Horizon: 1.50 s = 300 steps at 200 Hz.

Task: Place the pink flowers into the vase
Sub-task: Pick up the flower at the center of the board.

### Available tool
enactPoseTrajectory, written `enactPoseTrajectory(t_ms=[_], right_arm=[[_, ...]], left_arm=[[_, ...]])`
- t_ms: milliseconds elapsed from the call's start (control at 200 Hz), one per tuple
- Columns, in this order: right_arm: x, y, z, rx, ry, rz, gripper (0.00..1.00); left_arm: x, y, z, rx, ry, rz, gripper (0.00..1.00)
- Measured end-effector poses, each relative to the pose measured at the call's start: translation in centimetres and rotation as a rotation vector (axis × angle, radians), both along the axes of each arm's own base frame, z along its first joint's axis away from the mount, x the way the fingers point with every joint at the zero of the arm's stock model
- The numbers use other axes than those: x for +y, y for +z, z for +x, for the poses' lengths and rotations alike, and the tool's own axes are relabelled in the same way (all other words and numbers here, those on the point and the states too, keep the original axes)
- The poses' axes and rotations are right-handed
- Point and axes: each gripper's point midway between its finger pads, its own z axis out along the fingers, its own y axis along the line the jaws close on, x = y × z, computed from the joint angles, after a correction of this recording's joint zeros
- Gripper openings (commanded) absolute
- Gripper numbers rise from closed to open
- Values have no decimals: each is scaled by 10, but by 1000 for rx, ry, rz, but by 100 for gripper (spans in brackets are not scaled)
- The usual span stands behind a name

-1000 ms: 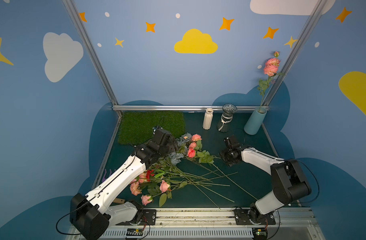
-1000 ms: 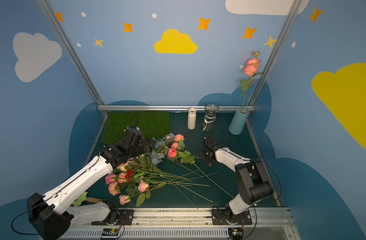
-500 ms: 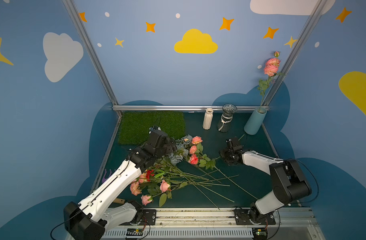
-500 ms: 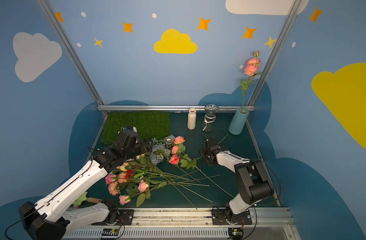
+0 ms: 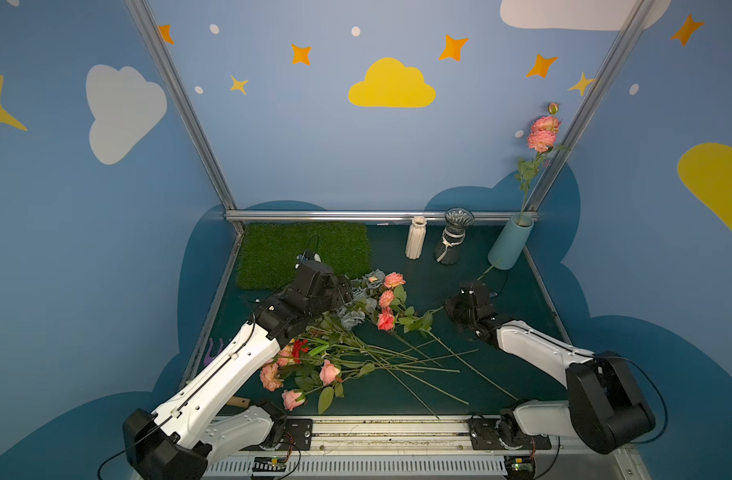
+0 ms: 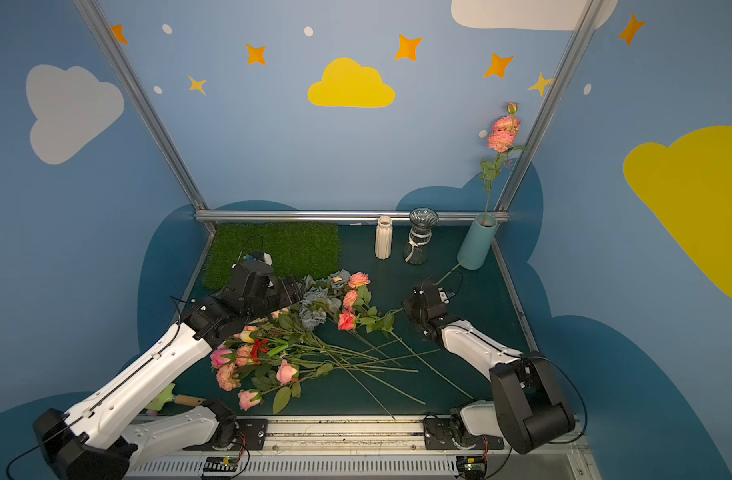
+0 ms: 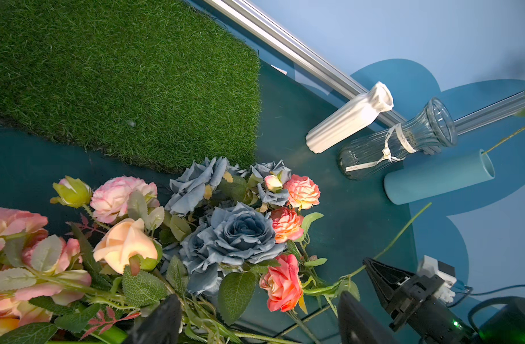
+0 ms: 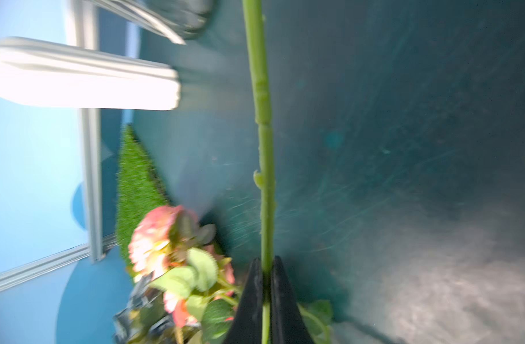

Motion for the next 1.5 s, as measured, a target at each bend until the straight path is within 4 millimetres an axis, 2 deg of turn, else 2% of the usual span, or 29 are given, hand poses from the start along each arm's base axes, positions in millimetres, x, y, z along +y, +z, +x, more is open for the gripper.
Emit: enactPoseTrajectory(t_ms=[190, 300, 476, 576, 676, 761, 876, 1031, 1131, 1216, 1367, 1442, 1502], right_arm=[[10, 47, 0, -169, 30, -20, 0], [13, 67, -2, -247, 54, -66, 0], [25, 116, -2, -399, 92, -140, 0], [26, 144, -6, -492, 96, -174, 0], [22, 169, -11, -578, 94, -199, 0], [17, 188, -13, -642, 81, -215, 0], [15, 203, -14, -698, 75, -228, 0], [21, 221, -17, -773, 89, -266, 0], [28, 242, -19, -847, 95, -291, 0], [33, 258, -21, -905, 99, -307, 0], [44, 275, -25, -985, 145, -359, 0], [53, 283, -26, -1015, 193, -382, 0], [60, 291, -27, -1045, 236, -397, 0]], left_arm=[[-2, 0, -1, 4, -10, -5, 83], [-5, 2, -3, 7, -29, -10, 83], [-27, 30, -7, -39, -106, -46, 83], [-49, 54, -12, -80, -173, -72, 83], [-71, 68, -19, -95, -246, -129, 83], [-88, 73, -22, -86, -296, -209, 84], [-119, 80, -24, -76, -365, -352, 84], [-171, 80, -37, -30, -466, -520, 84], [-195, 84, -46, -13, -505, -621, 84], [-201, 84, -47, -6, -500, -714, 84], [-199, 78, -40, 5, -457, -835, 84], [-195, 85, -34, 5, -455, -860, 83], [-190, 97, -28, -19, -453, -841, 83]])
